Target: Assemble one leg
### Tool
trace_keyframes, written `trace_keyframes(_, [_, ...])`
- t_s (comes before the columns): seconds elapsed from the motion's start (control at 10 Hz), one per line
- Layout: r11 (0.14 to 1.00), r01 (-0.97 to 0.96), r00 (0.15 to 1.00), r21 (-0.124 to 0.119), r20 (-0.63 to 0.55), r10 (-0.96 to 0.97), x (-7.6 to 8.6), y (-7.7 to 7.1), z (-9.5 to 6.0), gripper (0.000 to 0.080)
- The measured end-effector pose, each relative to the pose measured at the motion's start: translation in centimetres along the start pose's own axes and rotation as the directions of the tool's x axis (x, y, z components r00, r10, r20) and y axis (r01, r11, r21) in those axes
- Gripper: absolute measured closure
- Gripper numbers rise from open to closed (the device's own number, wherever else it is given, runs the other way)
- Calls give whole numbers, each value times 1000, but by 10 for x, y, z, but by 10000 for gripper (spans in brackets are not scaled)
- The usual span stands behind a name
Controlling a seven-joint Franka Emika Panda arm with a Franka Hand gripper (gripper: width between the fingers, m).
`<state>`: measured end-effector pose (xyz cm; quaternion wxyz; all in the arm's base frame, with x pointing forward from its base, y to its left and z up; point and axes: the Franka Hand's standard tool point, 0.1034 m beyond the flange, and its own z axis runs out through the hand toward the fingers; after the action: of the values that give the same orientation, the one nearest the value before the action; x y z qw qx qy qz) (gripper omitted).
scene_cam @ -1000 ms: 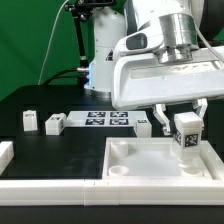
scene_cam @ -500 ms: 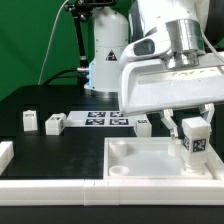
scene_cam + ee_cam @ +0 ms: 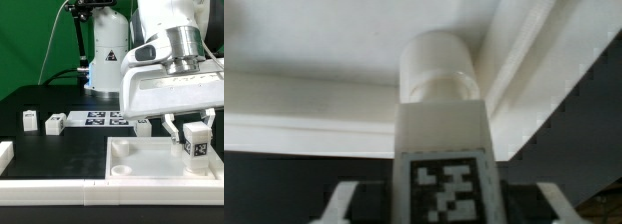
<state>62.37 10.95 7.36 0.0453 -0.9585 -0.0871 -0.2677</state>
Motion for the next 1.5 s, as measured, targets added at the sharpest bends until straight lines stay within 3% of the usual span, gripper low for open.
trace_keyframes(0.1, [1000,0,1000,0,0,0,0,0,0,499])
trace_keyframes(0.2, [1000,0,1000,0,0,0,0,0,0,316])
trace_keyframes(0.3, [1000,0,1000,0,0,0,0,0,0,189])
trace_keyframes(0.5, [1000,0,1000,0,0,0,0,0,0,158])
trace_keyframes(1.3, [1000,0,1000,7,29,0,-1,-1,1,151])
trace_keyframes(1.5, [999,-7,983,35,181,0,-2,1,0,151])
